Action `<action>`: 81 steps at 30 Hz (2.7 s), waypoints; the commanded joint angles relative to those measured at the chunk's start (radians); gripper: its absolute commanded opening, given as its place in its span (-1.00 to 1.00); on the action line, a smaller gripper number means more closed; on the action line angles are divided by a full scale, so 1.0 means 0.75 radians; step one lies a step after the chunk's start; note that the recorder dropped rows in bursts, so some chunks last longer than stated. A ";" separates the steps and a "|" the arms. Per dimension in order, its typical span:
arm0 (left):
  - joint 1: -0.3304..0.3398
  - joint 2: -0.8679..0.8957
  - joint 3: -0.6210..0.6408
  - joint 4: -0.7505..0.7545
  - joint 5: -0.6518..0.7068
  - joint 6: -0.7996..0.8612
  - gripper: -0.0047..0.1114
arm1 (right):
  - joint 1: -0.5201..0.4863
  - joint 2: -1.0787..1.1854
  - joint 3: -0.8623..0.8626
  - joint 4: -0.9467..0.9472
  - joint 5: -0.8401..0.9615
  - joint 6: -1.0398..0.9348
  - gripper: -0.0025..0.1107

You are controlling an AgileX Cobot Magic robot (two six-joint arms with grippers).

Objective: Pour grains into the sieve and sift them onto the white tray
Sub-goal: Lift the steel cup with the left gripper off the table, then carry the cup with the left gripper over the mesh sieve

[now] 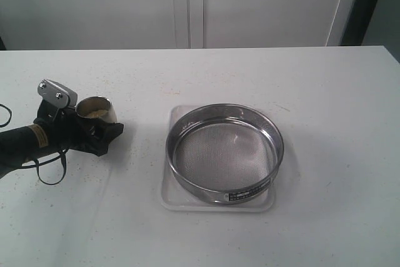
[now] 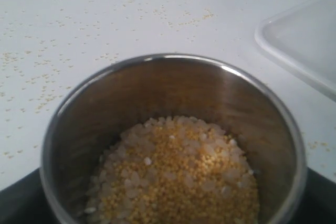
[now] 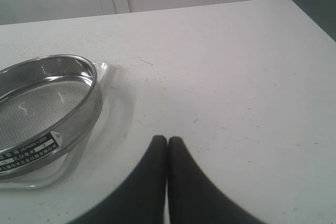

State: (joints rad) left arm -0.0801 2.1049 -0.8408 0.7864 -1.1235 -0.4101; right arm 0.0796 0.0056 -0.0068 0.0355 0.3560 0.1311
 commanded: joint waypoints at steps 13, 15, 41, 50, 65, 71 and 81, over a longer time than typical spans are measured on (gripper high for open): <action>-0.004 -0.029 0.035 0.057 -0.130 -0.017 -0.92 | 0.003 -0.007 0.009 -0.009 -0.017 0.003 -0.96; -0.004 -0.074 0.059 0.057 -0.130 -0.018 -0.92 | 0.003 -0.007 0.009 -0.009 -0.017 0.003 -0.96; -0.004 -0.698 0.084 0.486 0.361 -0.712 -0.92 | 0.003 -0.007 0.009 -0.009 -0.017 0.039 -0.96; -0.006 -0.795 0.084 0.656 0.454 -0.855 -0.92 | 0.003 -0.007 0.009 -0.009 -0.017 0.039 -0.96; -0.196 -0.799 0.013 0.678 0.782 -0.892 -0.92 | 0.003 -0.007 0.009 -0.009 -0.017 0.039 -0.96; -0.277 -0.799 -0.018 0.681 0.877 -0.892 -0.92 | 0.003 -0.007 0.009 -0.009 -0.017 0.039 -0.96; -0.384 -0.763 -0.094 0.753 0.979 -0.889 -0.92 | 0.003 -0.007 0.009 -0.009 -0.017 0.039 -0.96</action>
State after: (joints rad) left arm -0.3459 1.5259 -0.8884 1.3148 -0.3996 -1.0668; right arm 0.0796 0.0056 -0.0068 0.0355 0.3560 0.1561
